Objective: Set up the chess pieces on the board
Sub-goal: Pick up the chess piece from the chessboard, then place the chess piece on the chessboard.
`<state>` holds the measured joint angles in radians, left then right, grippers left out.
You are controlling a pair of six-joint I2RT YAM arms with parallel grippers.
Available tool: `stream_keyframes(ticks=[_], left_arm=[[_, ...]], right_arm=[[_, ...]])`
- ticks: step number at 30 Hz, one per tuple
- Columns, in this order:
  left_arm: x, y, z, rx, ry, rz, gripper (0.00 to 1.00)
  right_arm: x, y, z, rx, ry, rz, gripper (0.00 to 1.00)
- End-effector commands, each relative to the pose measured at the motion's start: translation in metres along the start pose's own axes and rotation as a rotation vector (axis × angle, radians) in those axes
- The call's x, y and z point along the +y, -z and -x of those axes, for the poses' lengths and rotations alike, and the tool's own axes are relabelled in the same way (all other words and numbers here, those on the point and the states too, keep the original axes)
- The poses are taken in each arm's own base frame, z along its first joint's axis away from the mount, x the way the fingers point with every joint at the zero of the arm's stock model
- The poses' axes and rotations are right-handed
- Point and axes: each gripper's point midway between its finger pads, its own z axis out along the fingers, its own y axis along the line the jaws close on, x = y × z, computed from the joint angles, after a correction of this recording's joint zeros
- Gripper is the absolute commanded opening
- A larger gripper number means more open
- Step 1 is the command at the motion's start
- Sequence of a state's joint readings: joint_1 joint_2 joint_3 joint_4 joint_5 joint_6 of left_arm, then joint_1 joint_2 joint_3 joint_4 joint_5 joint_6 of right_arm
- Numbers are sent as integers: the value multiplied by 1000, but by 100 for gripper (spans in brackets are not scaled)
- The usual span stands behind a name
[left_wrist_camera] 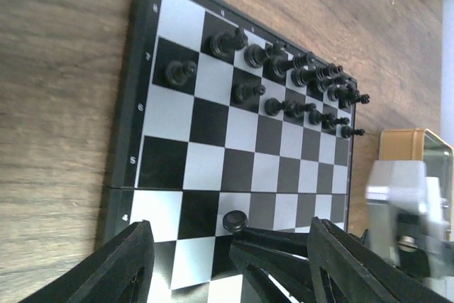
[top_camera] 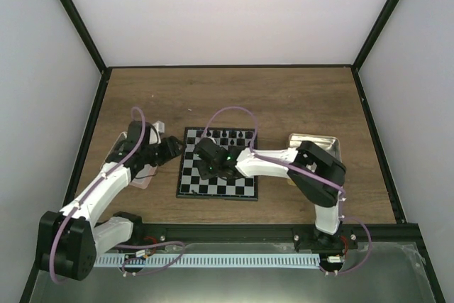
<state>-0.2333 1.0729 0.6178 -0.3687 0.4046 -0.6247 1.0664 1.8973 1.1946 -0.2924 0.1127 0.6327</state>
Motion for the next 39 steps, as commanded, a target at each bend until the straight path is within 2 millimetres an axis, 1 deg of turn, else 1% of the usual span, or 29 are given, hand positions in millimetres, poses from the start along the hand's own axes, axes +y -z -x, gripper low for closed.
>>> stream_keyframes(ticks=[1,6,8,10,12,14,16,18,22,23,24,26,27,30,32,33,35,39], left_arm=[[-13,-8,-10,46,71,-119,63],[-29,-19,-25,119,140,-256,67],[-32,-21,-32,145,148,-281,68],[-34,-23,-36,160,151,-297,68],[-35,-24,-40,173,158,-305,66],[-34,-25,-45,186,165,-310,60],[-32,-27,-48,196,174,-305,52],[-30,-28,-49,199,179,-298,42],[-29,-28,-48,188,183,-289,17],[-29,-28,-47,186,187,-287,12],[-29,-27,-47,184,190,-286,9],[-29,-26,-47,184,206,-288,7],[-31,-25,-46,184,216,-293,7],[-41,-18,-43,183,279,-332,6],[-49,-10,-40,177,326,-366,6],[-53,-7,-38,174,353,-385,6],[-60,0,-36,175,404,-416,6],[-78,14,-29,178,493,-501,6]], right_arm=[[22,28,27,-114,25,147,5],[33,43,34,-180,90,235,4],[38,47,37,-200,102,259,4],[40,52,41,-218,102,271,4],[43,56,44,-230,100,281,5],[46,60,48,-243,98,301,5],[50,63,50,-250,96,315,4],[50,66,52,-255,89,320,5],[51,70,53,-260,77,330,5],[51,72,53,-261,70,335,5],[51,74,53,-264,59,338,6],[49,78,52,-267,19,349,13],[50,85,54,-280,-8,368,18],[52,107,56,-327,-113,458,41],[50,121,57,-358,-205,518,50],[49,127,58,-371,-257,545,53],[49,137,62,-384,-337,595,54],[54,141,68,-371,-406,634,53]])
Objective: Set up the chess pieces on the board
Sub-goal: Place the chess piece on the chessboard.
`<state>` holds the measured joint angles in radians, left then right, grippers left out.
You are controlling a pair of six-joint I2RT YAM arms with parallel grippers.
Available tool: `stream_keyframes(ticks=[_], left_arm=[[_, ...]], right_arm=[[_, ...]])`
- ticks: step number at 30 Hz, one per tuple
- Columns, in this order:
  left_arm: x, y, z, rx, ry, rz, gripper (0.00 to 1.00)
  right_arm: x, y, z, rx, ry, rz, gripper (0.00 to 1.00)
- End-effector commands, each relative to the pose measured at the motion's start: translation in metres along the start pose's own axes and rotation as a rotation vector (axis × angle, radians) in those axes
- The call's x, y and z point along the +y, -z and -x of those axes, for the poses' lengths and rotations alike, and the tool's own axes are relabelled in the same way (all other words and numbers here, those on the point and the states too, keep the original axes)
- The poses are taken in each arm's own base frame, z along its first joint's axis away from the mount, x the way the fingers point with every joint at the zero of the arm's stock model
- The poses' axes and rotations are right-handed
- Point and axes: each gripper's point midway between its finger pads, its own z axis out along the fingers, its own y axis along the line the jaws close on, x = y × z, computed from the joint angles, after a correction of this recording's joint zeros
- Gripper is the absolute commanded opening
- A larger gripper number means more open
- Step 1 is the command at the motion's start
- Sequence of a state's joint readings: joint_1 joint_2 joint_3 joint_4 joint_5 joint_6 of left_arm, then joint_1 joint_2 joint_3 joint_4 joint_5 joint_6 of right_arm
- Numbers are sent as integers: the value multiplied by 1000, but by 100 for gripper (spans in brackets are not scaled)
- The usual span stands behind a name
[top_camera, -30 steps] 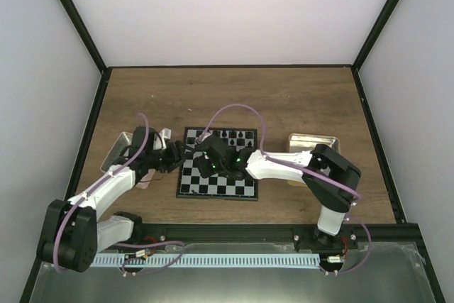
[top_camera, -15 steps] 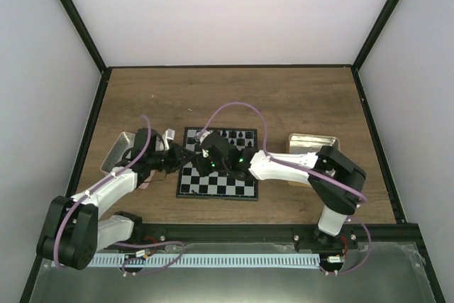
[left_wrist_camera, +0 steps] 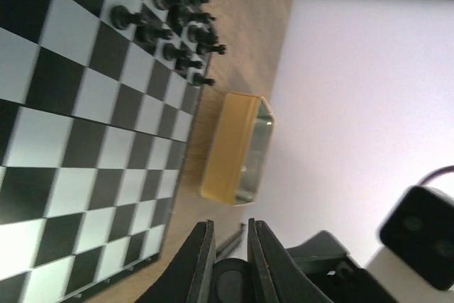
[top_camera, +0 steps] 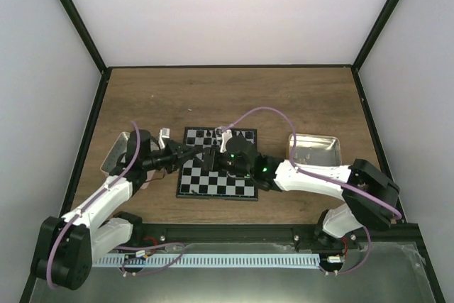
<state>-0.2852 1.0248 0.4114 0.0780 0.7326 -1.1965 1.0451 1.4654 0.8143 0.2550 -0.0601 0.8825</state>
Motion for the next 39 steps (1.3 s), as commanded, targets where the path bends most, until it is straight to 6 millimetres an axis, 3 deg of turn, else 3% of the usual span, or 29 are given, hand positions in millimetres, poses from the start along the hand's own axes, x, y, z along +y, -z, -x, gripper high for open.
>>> stream_keyframes(ticks=[1,5,11,16,23,28,39], left_arm=[[-32,8,-3,12,125,-125,6],[-51,16,-4,8,183,-193,6],[-64,24,-7,13,223,-242,6],[-60,25,-8,6,231,-234,6],[-52,23,-8,0,245,-222,6],[-49,22,-8,2,253,-219,6],[-54,24,-6,-6,286,-256,6]], right_arm=[[27,0,21,-57,-128,104,53],[37,-3,27,-67,-86,131,47],[42,7,44,-159,-30,151,31],[41,7,48,-187,4,133,24],[40,2,51,-184,53,107,23],[42,-8,47,-143,99,93,15],[50,-6,29,-86,154,186,24]])
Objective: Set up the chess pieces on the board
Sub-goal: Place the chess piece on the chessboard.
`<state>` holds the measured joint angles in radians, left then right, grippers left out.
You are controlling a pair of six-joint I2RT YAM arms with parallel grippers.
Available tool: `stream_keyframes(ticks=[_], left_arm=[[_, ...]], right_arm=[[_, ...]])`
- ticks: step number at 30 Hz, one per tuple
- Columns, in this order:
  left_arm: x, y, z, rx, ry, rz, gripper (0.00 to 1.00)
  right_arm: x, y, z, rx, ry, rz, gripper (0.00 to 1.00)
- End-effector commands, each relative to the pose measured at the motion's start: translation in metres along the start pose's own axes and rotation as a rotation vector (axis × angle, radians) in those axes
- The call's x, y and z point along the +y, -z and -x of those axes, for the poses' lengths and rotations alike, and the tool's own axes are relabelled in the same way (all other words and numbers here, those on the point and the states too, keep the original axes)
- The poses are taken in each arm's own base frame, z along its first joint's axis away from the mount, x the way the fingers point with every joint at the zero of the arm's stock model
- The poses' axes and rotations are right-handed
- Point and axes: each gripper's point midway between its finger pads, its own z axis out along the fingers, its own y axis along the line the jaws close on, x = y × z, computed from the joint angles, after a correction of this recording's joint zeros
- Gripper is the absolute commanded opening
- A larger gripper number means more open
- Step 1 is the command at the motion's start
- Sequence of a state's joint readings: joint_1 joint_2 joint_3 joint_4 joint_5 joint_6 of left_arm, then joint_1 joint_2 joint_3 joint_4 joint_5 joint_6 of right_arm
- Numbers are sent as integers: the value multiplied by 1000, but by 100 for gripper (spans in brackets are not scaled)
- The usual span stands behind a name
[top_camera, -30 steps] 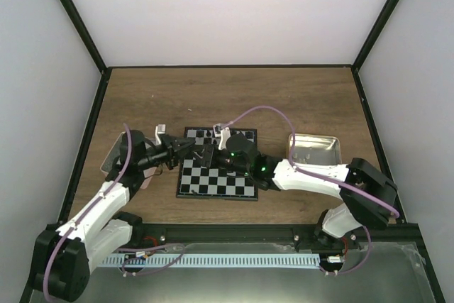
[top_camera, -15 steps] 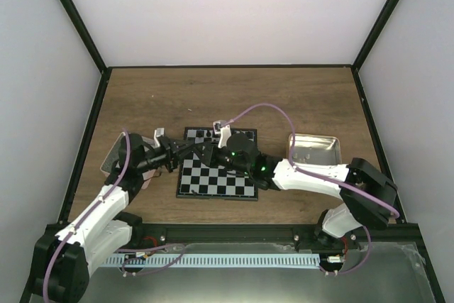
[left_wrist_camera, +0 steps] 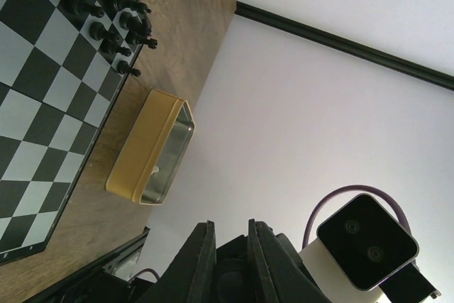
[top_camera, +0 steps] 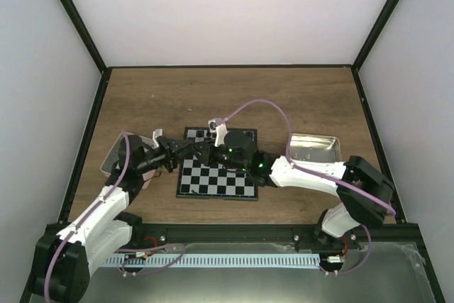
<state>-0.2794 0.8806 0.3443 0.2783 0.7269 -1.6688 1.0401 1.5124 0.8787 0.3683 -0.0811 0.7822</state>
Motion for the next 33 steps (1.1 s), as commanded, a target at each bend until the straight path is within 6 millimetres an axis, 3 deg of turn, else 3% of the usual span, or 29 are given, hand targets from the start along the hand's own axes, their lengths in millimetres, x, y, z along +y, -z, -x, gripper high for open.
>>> stream_keyframes(ticks=[1,21,26,30,33], left_arm=[[-11,1,-8,34,7,-48,6],[-11,1,-8,39,88,-60,8],[-12,-1,-7,44,98,-62,9],[-8,-1,-5,33,80,-53,23],[4,-1,2,-8,31,-10,43]], right_arm=[[16,2,3,-9,50,84,24],[11,-5,-15,58,266,85,18],[6,-9,-20,80,306,68,4],[3,-9,-16,83,289,29,1],[-4,-11,-16,130,249,-44,1]])
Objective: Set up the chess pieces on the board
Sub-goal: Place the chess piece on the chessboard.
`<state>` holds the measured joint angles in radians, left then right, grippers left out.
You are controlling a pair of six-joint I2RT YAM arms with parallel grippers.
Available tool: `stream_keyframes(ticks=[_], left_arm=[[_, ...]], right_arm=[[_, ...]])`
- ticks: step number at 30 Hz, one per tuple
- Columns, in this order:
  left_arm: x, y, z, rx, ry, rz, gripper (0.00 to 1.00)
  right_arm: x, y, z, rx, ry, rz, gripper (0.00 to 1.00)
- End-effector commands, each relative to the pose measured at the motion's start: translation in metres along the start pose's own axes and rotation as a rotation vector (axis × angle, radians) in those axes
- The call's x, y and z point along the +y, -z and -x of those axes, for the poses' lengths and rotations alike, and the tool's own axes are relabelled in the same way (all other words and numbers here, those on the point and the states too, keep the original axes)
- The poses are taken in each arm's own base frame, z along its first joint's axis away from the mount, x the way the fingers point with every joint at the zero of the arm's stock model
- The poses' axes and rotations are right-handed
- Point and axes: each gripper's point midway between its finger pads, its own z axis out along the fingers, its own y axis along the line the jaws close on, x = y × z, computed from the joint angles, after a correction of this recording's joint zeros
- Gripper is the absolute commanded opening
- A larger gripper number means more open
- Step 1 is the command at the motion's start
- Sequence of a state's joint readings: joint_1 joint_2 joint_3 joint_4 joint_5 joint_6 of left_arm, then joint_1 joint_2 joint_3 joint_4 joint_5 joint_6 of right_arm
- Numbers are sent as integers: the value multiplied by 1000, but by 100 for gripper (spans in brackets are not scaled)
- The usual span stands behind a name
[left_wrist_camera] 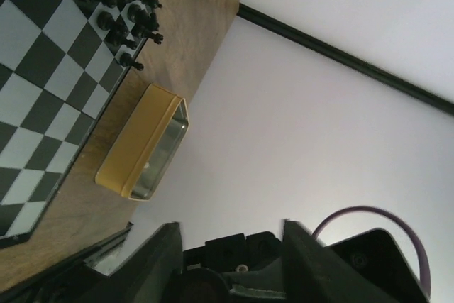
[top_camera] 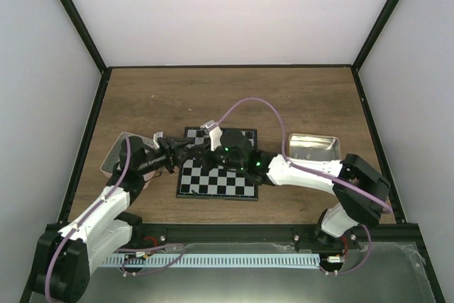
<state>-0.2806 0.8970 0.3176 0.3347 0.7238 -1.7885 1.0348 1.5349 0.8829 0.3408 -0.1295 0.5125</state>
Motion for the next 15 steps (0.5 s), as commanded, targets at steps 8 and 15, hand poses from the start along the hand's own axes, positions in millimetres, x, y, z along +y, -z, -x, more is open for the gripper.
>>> stream_keyframes(ticks=[8,15], left_arm=[[67,18,43,-208,-321,302,63],[49,40,69,-328,-681,546,63]], right_arm=[[-60,25,-84,572,-69,-418,1],[-99,59,-123,846,9,-652,1]])
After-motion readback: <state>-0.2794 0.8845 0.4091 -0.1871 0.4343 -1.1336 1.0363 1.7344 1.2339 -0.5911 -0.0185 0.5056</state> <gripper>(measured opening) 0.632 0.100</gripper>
